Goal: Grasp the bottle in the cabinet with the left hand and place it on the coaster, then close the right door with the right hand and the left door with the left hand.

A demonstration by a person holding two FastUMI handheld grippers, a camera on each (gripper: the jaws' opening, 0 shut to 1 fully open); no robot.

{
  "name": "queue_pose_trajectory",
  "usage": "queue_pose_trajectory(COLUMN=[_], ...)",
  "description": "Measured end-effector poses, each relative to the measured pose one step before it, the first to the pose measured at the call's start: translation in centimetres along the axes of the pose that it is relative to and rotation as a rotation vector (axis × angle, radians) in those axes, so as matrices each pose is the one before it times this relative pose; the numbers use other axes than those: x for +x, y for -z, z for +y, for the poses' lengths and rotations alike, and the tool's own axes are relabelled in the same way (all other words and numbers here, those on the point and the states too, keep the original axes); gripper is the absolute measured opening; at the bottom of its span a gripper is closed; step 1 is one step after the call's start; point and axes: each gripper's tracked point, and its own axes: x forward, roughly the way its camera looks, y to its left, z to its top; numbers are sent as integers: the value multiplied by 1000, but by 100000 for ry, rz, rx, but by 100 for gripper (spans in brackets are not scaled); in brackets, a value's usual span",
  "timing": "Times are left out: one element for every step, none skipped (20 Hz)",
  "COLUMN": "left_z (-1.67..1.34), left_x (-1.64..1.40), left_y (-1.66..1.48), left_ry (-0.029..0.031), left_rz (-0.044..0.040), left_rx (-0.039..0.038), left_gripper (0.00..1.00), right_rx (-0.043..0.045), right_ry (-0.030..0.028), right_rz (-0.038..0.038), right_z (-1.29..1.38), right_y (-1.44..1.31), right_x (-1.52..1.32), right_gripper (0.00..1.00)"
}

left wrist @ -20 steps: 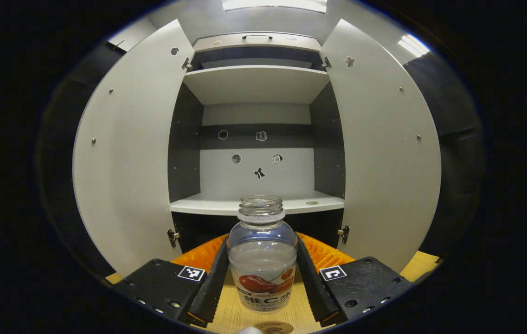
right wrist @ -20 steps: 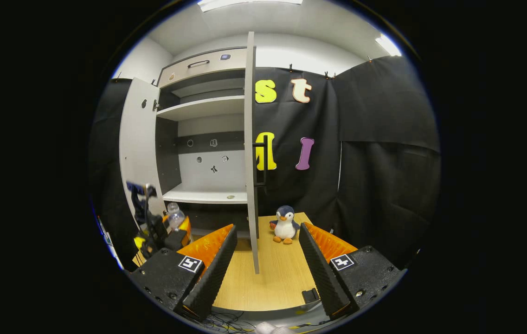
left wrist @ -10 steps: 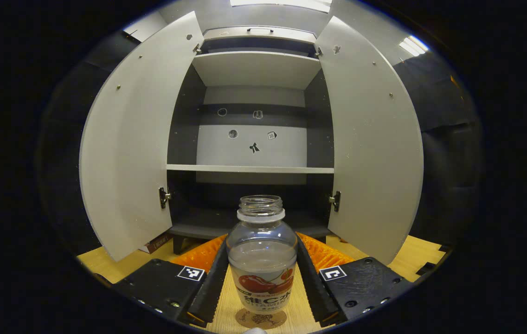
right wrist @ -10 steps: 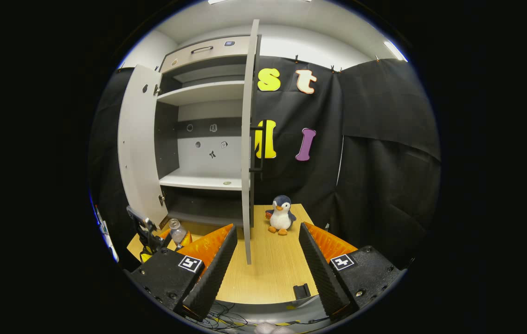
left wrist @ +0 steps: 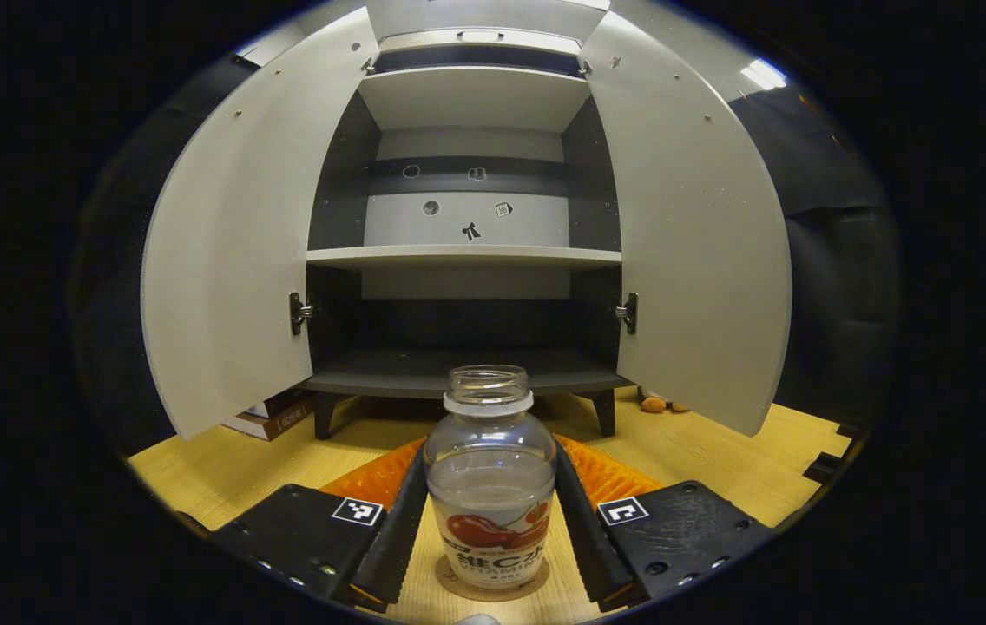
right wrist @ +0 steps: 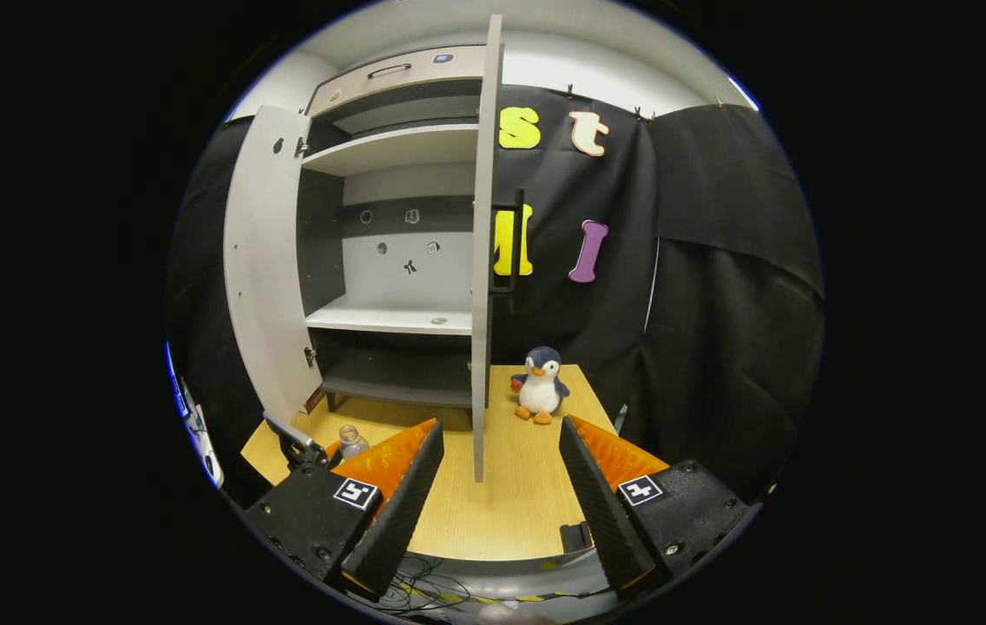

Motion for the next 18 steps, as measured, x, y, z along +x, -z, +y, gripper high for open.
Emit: queue_pose_trajectory(left_z=[-13,10,0,89,-64,-207,-357,-300,124,200,141,169,155,60,97,60,52,22], left_x=[-174,-29,93,-246,13,111,-153,175,-14,18,-71,63,-53,95,-97,3,90,72], left_y=[476,606,526,23,-218,395,345,-168,114,-68,-67,-102,126,221,-26,-118,-163,-242], left_ry=[476,115,68,-455,268,1024,951,1341,-199,-482,-85,-316,-305,70,-277,58,141,234], left_rz=[1109,1869,569,-575,-769,895,907,-19,-175,17,-98,-117,445,707,153,16,-426,-205], left_rx=[-199,481,-139,118,517,329,269,34,583,591,-33,-87,-3,-19,180,225,242,568], left_gripper=[75,75,75,75,76,78,79,92,98,97,96,96,96,96,96,97,96,96], right_rx=[-744,-414,-340,-451,325,661,556,-281,-375,134,195,37,93,72,-168,-65,90,242], right_ry=[384,115,-437,-364,-176,-289,-39,-224,-72,-288,-278,-120,54,65,-8,12,-106,-38], right_rz=[-147,232,147,318,-164,5,213,448,463,265,182,181,-224,-235,-85,-244,-139,35], right_z=[-47,-27,111,139,6,46,8,164,97,10,78,133,72,-72,-14,3,47,10], right_y=[-65,38,-41,103,-105,-93,-35,225,171,99,85,56,-90,48,-113,-8,-60,99], right_x=[97,69,83,64,22,42,112,112,69,-47,95,37,-55,-45,12,-25,-49,-27], right_gripper=[83,83,83,83,83,83,83,83,83,83,83,83,83,83,83,83,83,83])
